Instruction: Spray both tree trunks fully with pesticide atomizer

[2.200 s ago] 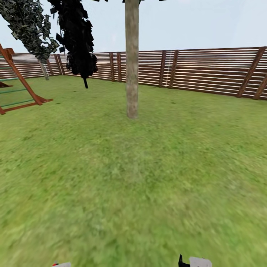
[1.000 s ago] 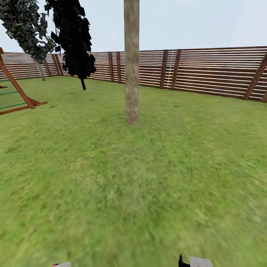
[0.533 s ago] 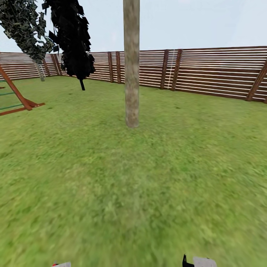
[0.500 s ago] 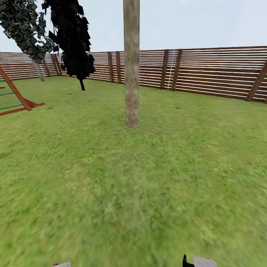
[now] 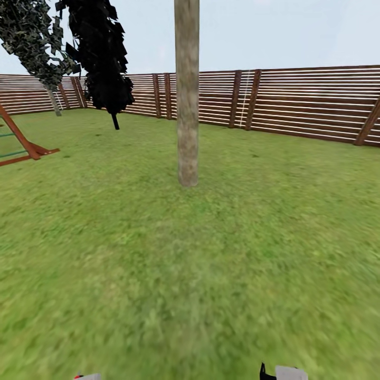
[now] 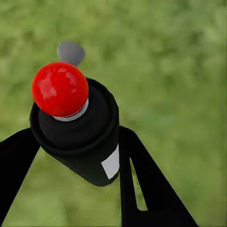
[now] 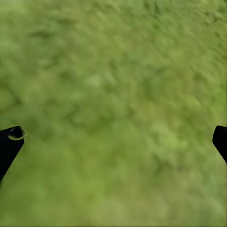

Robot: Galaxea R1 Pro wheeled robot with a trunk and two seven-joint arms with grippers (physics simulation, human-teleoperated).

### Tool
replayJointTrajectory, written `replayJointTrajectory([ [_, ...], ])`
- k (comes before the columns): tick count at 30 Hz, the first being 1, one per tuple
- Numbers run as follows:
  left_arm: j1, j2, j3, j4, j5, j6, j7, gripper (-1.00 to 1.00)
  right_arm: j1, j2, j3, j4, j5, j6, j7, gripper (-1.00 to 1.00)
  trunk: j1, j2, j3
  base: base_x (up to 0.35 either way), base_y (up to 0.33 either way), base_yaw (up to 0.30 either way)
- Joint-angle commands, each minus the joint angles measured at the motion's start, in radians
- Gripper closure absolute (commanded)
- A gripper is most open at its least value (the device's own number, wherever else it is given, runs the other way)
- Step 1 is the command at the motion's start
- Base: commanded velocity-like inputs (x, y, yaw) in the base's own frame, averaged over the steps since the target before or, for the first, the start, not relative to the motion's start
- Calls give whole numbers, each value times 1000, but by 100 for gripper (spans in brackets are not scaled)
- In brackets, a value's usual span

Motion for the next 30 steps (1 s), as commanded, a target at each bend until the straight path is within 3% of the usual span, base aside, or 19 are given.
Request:
replayJointTrajectory([
  [1, 0, 0, 0, 0, 0, 0, 0, 100, 0, 0, 0, 0, 0, 0, 0, -100, 0, 0, 0, 338, 0, 0],
  [30, 0, 0, 0, 0, -1, 0, 0, 100, 0, 2, 0, -1, -2, 0, -1, -100, 0, 0, 0, 338, 0, 0],
])
